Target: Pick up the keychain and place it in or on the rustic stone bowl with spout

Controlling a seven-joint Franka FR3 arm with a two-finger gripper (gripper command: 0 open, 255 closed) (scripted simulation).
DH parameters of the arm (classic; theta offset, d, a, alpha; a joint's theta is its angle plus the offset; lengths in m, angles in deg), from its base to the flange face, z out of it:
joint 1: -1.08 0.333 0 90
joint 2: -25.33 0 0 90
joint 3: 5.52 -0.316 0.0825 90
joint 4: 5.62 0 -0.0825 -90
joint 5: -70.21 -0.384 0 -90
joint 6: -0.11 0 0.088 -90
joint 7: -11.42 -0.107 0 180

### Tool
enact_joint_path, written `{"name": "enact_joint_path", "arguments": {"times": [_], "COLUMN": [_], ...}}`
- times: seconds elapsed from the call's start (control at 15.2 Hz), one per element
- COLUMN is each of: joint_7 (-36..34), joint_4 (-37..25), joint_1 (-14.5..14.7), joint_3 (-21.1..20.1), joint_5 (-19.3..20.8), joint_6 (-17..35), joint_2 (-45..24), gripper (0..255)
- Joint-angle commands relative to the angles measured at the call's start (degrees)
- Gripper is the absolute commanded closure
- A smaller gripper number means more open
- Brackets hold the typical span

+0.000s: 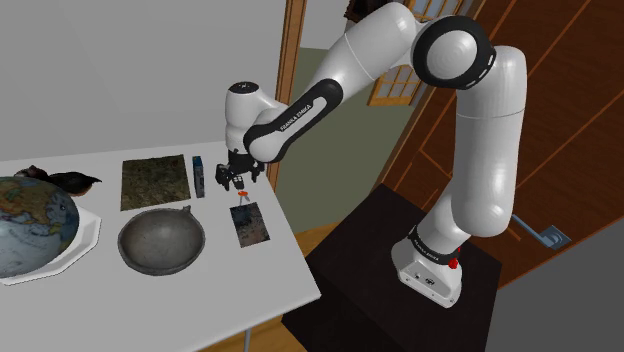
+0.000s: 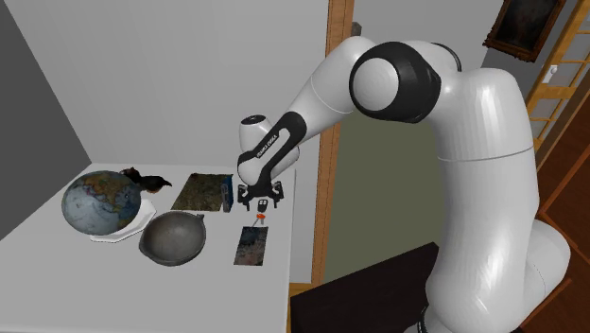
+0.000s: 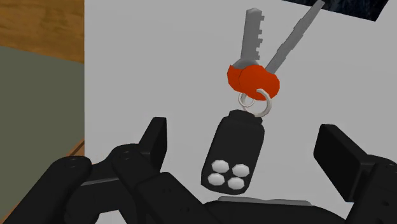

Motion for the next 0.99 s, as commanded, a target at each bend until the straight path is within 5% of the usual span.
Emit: {"name": "enact_joint_path", "arguments": {"times": [0.0,0.13,0.2,0.92], "joint_7": [0.0,0.0,0.0,0.3], "joint_4": [0.0,0.0,0.0,0.1], "joint_1": [0.0,0.0,0.0,-0.3], "joint_3": [0.0,0.0,0.0,-0.4], "joint_5": [0.0,0.0,0.0,-0.5], "joint_6": [0.0,0.0,0.0,-1.1], "joint_2": [0.0,0.0,0.0,1.2], "gripper": [0,0,255,255]}}
